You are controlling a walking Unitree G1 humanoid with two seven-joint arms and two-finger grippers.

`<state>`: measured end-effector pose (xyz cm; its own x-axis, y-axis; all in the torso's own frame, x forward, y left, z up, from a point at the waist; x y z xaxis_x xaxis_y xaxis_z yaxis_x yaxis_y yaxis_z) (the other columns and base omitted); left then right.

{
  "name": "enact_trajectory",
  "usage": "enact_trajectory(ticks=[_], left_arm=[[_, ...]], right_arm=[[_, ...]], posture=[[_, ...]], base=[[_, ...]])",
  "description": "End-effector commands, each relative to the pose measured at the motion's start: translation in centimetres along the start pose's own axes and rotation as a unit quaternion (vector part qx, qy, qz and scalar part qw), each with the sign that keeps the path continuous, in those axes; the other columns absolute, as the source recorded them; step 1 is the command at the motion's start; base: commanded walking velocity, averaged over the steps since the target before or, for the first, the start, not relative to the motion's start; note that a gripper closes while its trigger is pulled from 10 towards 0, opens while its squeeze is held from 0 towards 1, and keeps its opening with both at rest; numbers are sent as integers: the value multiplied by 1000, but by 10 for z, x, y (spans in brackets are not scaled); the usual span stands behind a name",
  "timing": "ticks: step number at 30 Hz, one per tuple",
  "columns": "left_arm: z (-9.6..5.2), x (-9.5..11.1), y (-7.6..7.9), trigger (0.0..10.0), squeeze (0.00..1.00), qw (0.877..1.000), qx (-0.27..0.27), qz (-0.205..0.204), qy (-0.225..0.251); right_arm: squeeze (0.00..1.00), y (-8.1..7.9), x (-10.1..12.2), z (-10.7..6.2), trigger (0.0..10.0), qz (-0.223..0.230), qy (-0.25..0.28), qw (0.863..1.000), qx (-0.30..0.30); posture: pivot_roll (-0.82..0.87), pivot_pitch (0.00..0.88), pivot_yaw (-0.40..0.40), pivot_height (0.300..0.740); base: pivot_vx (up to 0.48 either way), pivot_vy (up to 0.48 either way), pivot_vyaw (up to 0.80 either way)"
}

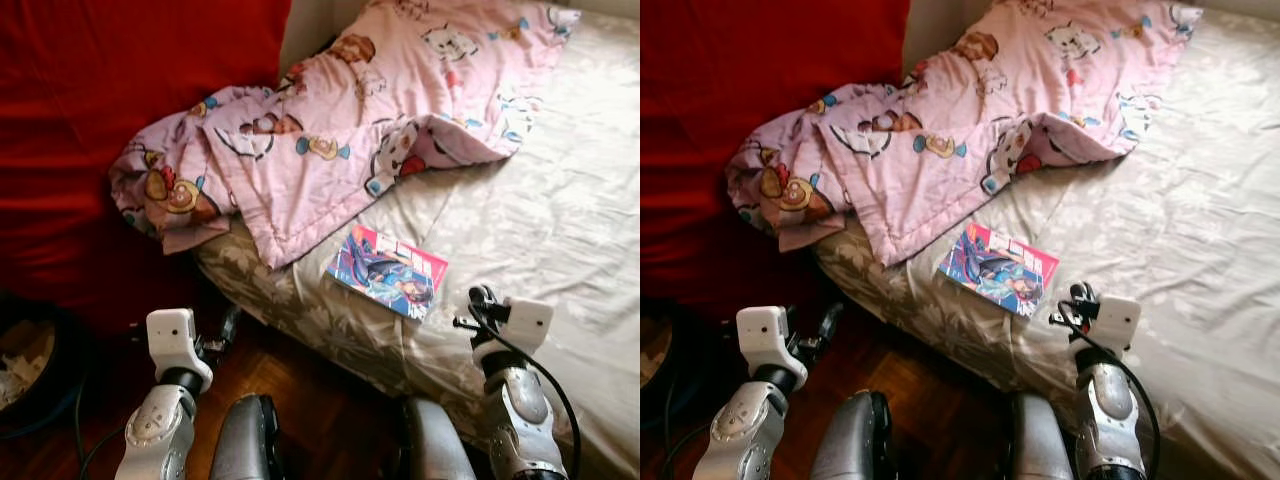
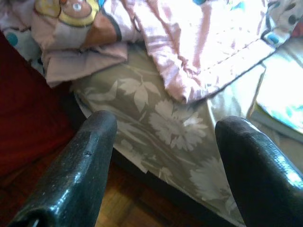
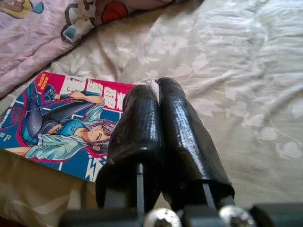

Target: Clean up the room

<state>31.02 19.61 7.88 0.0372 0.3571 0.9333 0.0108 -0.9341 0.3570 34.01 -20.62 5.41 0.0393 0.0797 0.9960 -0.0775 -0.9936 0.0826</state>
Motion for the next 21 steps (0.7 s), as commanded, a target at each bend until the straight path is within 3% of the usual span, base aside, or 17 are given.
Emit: enact_trajectory(ticks=[1, 5, 9, 13, 16, 21], left_arm=[[-5, -8, -13, 10000, 0, 1000, 26, -1, -9], [-7, -15, -23, 10000, 0, 999, 47, -1, -16], [-13, -31, -35, 10000, 0, 997, 71, -4, -34], [-25, -60, -57, 10000, 0, 990, 119, -25, -75], [-28, -68, -63, 10000, 0, 987, 129, -27, -87], [-44, -108, -78, 10000, 0, 973, 155, -19, -168]], right_arm=[[0, -4, -4, -2, 10000, 0, -8, 1000, 11], [0, -8, -8, -4, 10000, -8, -18, 1000, 24], [0, -8, -27, -9, 10000, -11, -54, 998, 31], [0, -5, -57, -21, 10000, -20, -108, 993, 33], [0, -4, -65, -25, 10000, -21, -123, 992, 33], [0, -4, -104, -46, 10000, -28, -209, 977, 43]], posture=[[-60, 142, 40, 642], [-63, 126, 37, 657], [-50, 97, 29, 677], [-39, 64, 23, 702], [-39, 64, 23, 712], [-40, 34, 30, 740]], base=[[0, 0, 0], [0, 0, 0], [0, 0, 0], [0, 0, 0], [0, 0, 0], [0, 0, 0]])
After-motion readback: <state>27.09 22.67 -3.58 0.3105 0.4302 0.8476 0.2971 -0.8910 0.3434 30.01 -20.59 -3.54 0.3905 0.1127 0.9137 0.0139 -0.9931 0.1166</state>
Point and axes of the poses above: a point about 5 cm out from each wrist's last joint towards the gripper, its own z axis pointing out of the wrist towards the gripper, its own x axis along the axis of the wrist's last joint, y = z × x, the point moved 5 cm from there along z, pointing out of the wrist towards the gripper, and after that the axes turned 15 degrees about -z, right-handed, at the moved point
